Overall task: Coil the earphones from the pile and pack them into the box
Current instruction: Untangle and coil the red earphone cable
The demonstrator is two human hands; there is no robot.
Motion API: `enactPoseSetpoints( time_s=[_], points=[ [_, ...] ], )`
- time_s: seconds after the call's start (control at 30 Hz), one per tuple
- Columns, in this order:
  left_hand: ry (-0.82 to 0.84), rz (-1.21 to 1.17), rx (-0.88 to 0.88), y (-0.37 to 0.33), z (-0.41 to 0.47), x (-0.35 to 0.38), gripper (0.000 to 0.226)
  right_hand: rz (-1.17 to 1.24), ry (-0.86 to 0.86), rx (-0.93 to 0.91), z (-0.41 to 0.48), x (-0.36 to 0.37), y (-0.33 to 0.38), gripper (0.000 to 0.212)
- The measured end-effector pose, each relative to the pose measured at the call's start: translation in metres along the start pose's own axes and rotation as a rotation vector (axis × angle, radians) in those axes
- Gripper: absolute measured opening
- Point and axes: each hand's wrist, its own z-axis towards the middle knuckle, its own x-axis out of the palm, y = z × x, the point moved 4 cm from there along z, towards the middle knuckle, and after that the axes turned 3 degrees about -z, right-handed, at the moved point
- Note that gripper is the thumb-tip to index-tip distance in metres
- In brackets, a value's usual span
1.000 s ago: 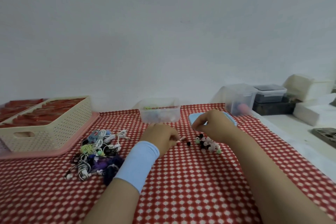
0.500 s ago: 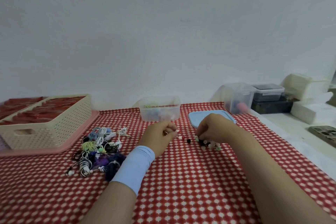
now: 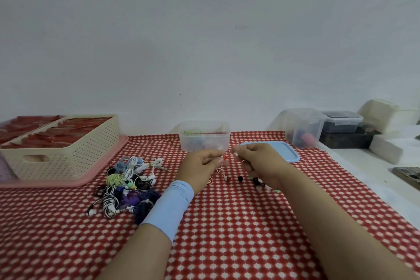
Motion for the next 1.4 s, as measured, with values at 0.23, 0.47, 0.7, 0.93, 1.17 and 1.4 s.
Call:
enactPoseSetpoints(
  time_s=[0.23,0.47,0.7,0.93,1.17,1.4],
  points=[
    [-0.057,-0.028,0.008,0.003,0.002,0.000,0.017,0.141,0.093,0.008,0.003,0.010,-0.005,0.031],
    [-0.037,-0.071,-0.004,0.006,0.003,-0.002,0.018,0.129,0.141,-0.010,0.001,0.010,-0.005,0.015],
    [0.023,-0.130,0.007,0.000,0.000,-0.002,0.011,0.177,0.183,-0.001,0.004,0.011,-0.009,0.016],
    [0.053,-0.209,-0.035,-0.001,0.000,-0.002,0.014,0.196,0.209,-0.060,0.003,0.011,-0.006,0.015],
    [0.083,-0.277,-0.051,-0.001,-0.002,-0.003,0.011,0.118,0.201,-0.059,-0.004,0.011,-0.001,0.014],
    [0.076,-0.247,-0.067,-0.002,-0.001,-0.003,0.011,0.174,0.217,0.011,-0.003,0.011,-0.003,0.011]
  ],
)
